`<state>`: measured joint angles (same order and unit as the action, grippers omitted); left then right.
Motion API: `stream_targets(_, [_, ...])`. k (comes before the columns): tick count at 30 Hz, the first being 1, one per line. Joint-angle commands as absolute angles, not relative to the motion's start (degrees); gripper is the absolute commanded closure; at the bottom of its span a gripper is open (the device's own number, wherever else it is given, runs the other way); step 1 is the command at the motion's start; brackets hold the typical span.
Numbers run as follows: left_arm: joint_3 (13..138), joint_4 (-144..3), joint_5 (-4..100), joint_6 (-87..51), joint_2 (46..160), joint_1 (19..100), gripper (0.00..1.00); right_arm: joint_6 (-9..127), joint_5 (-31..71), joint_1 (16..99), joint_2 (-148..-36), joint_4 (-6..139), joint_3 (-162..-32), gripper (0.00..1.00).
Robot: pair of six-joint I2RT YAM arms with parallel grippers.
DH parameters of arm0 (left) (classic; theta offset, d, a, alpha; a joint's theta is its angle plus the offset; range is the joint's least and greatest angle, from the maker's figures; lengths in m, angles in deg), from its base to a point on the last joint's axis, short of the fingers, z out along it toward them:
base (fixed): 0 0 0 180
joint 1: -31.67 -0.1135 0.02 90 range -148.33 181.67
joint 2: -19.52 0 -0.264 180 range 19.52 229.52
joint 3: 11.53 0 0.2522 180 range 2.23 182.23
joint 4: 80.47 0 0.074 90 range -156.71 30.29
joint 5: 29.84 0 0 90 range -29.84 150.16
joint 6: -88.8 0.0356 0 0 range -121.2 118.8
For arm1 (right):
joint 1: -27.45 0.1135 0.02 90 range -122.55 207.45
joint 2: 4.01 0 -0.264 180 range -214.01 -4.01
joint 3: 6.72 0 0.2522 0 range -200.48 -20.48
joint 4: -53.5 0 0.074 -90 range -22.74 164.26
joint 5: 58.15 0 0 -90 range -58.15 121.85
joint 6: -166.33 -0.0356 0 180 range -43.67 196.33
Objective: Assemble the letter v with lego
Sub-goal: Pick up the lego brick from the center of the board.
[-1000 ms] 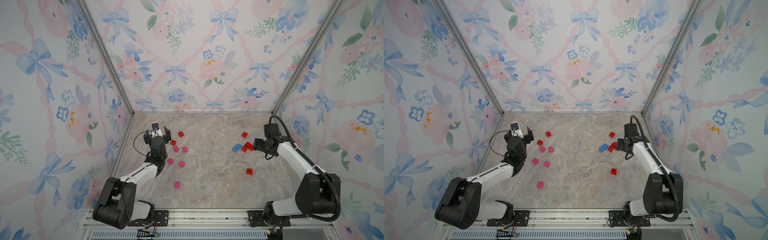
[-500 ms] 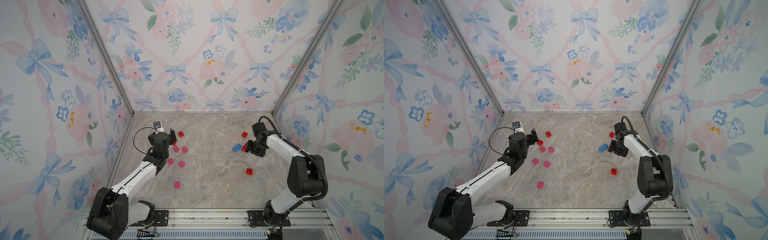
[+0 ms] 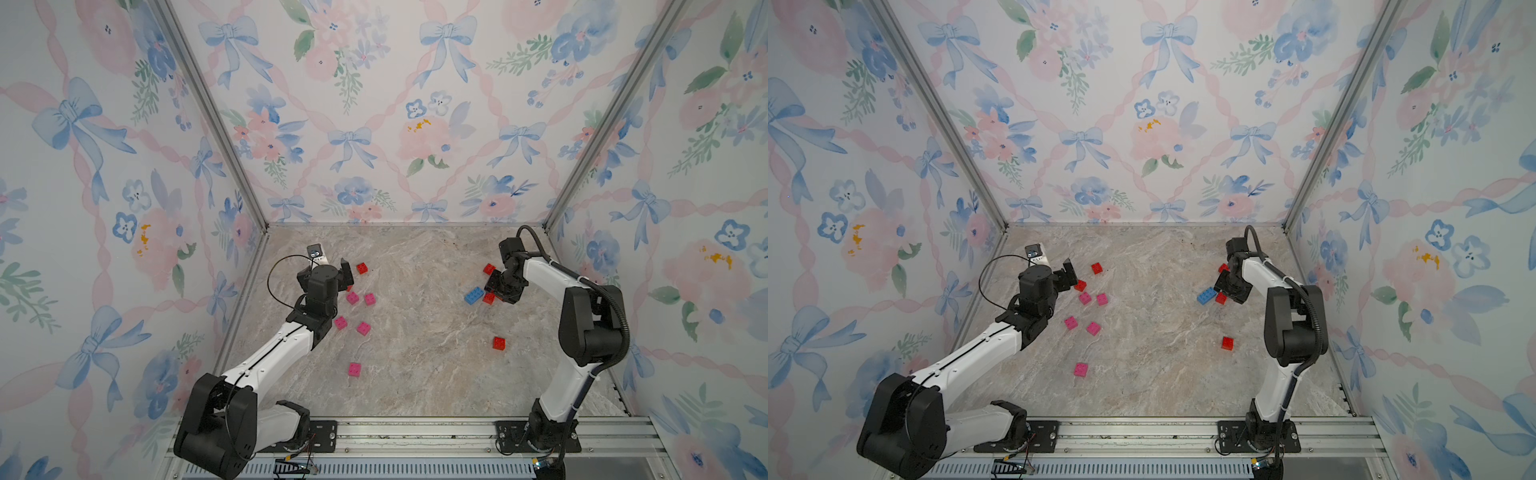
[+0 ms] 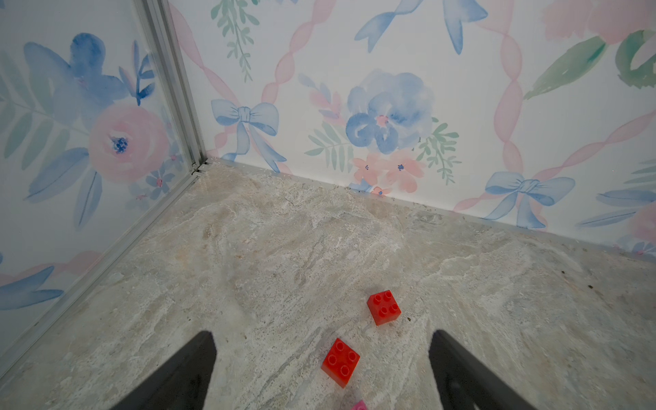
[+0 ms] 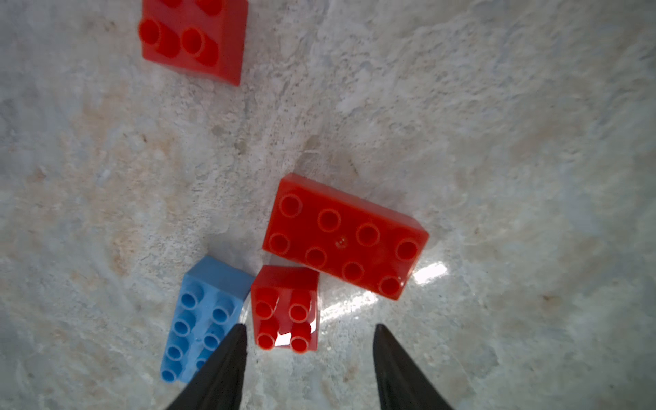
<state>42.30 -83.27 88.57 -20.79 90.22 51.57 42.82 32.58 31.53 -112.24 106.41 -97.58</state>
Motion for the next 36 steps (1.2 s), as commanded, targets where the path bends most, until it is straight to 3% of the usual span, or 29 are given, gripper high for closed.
stream_targets(1, [42.7, -83.3, 87.7, -20.6, 90.9, 51.7, 0.03, 40.9, 32.0, 30.9, -114.3, 106.8, -100.1, 0.42])
stream_targets(17, [41.9, -83.8, 87.5, -20.6, 90.7, 51.8, 0.03, 41.5, 32.2, 33.2, -118.4, 108.4, -99.8, 0.46])
stream_targets(21, [41.9, -83.7, 87.5, -20.6, 90.7, 51.7, 0.03, 41.5, 32.4, 34.0, -117.9, 108.5, -98.8, 0.39])
stream_targets(28, [41.9, -83.8, 87.6, -20.5, 90.8, 51.8, 0.03, 41.3, 32.8, 33.7, -117.6, 108.0, -97.3, 0.55])
stream_targets(32, [41.9, -83.8, 87.5, -20.4, 90.6, 51.8, 0.03, 42.7, 33.2, 33.7, -116.6, 109.3, -98.2, 0.69])
stream_targets(36, [42.5, -83.6, 86.5, -20.1, 90.4, 51.8, 0.03, 46.9, 35.1, 35.9, -111.8, 114.9, -99.7, 0.72])
